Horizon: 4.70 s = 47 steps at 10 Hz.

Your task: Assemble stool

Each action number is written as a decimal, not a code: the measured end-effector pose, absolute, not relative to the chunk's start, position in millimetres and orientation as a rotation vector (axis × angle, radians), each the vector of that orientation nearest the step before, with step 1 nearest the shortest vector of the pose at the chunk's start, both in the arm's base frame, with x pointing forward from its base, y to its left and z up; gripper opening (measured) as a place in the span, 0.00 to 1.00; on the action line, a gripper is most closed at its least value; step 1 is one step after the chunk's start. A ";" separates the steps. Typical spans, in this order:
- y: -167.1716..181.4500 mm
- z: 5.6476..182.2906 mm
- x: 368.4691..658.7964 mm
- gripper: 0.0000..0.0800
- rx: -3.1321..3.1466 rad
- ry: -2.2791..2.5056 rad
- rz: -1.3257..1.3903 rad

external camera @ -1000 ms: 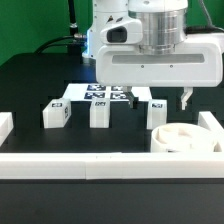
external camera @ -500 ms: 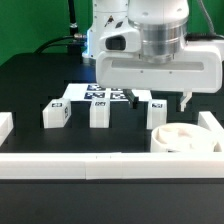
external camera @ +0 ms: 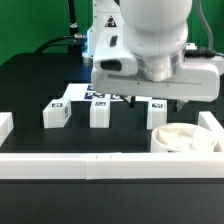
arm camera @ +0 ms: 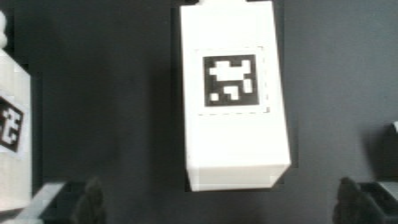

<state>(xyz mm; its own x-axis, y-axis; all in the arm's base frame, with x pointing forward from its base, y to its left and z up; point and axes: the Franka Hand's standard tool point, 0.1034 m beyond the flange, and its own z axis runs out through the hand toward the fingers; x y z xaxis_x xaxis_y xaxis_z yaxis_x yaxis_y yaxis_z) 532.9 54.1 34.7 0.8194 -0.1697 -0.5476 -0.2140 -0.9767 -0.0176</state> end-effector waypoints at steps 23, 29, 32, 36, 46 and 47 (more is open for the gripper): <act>69.7 75.9 529.4 0.42 -2.692 0.174 1.375; 79.8 119.0 566.3 0.42 -2.864 0.103 0.889; 80.2 116.8 575.5 0.42 -2.944 0.130 0.586; 94.8 115.4 596.4 0.42 -3.019 0.066 0.044; 117.4 103.1 607.8 0.42 -2.995 -0.078 -0.503; 119.0 100.7 610.3 0.42 -2.996 -0.085 -0.493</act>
Offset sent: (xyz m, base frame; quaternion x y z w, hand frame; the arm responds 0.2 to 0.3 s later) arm -0.0047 0.0113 -0.0032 0.0106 -0.1264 0.0169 0.9918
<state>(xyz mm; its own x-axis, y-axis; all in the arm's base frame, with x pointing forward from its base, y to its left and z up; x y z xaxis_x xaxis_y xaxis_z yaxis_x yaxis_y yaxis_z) 610.3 119.0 100.7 0.9459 0.0385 0.3220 0.0722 -0.9930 -0.0935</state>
